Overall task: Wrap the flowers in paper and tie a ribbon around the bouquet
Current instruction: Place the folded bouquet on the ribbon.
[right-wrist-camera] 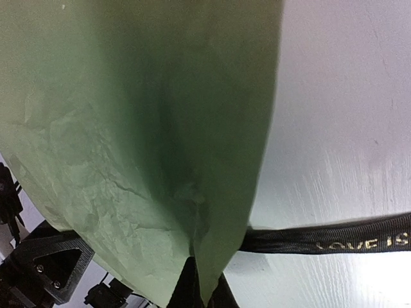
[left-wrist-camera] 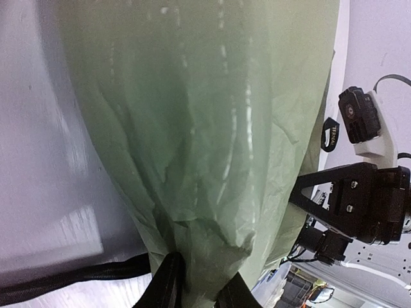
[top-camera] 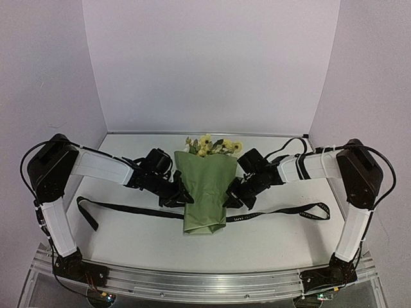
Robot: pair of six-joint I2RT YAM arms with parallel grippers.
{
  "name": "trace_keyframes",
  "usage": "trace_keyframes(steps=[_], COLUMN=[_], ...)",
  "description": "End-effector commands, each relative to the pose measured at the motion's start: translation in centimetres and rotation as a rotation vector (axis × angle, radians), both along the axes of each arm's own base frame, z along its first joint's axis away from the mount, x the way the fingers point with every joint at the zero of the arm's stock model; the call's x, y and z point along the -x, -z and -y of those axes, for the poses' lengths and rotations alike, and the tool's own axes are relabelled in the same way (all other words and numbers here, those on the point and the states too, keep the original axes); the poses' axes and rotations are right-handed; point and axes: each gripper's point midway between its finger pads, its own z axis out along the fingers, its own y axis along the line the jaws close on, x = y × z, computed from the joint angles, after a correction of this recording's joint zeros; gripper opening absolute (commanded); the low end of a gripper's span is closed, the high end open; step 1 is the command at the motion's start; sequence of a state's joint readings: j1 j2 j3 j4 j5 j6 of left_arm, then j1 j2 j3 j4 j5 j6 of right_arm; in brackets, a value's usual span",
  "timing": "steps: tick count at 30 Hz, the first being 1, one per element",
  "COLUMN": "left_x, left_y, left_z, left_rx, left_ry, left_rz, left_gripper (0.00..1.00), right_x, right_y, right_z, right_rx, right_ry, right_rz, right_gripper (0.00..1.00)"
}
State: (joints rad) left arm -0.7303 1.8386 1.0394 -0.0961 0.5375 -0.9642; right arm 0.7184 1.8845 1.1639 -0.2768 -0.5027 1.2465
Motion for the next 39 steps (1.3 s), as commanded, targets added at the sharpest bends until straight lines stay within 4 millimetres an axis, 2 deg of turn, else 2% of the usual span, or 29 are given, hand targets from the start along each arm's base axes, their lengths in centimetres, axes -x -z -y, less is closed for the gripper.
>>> trace_keyframes(steps=[1, 7, 14, 18, 21, 25, 27, 30, 33, 36, 39], left_x=[0.7, 2.8, 5.2, 5.6, 5.5, 4.9, 4.7, 4.3, 3.7, 3.2, 3.2], left_y=[-3.1, -3.1, -2.0, -1.9, -1.8, -2.7, -3.0, -3.6, -4.0, -3.9, -3.6], left_z=[1.1, 1.6, 1.0, 1.2, 0.7, -0.5, -1.7, -3.9, -7.2, -11.7, -17.2], left_rx=[0.055, 0.047, 0.021, 0.026, 0.014, -0.014, -0.053, -0.111, -0.212, -0.314, -0.405], left_ry=[-0.012, -0.006, -0.017, -0.022, -0.043, -0.099, -0.137, -0.207, -0.319, -0.476, -0.657], left_rz=[0.068, 0.073, 0.053, 0.07, 0.082, 0.13, 0.151, 0.185, 0.215, 0.225, 0.2], left_gripper=[0.19, 0.19, 0.19, 0.2, 0.26, 0.44, 0.58, 0.69, 0.75, 0.78, 0.81], right_x=[1.5, 3.7, 5.7, 6.5, 6.8, 6.9, 7.0, 7.4, 7.8, 7.8, 7.4], right_y=[-1.4, -1.2, -0.6, -0.2, 0.2, 0.0, -0.5, -1.1, -1.9, -2.6, -3.5], right_z=[0.1, 0.4, 1.0, 1.1, 1.3, 1.9, 2.3, 3.9, 6.4, 9.3, 11.7], right_rx=[-0.001, 0.018, 0.042, 0.055, 0.065, 0.076, 0.082, 0.142, 0.227, 0.328, 0.386], right_ry=[-0.015, -0.043, -0.062, -0.078, -0.083, -0.097, -0.107, -0.143, -0.175, -0.189, -0.163], right_rz=[0.049, 0.066, 0.09, 0.107, 0.113, 0.148, 0.17, 0.205, 0.26, 0.327, 0.393], right_gripper=[0.0, 0.0, 0.0, 0.0, 0.01, 0.24, 0.35, 0.47, 0.53, 0.57, 0.63])
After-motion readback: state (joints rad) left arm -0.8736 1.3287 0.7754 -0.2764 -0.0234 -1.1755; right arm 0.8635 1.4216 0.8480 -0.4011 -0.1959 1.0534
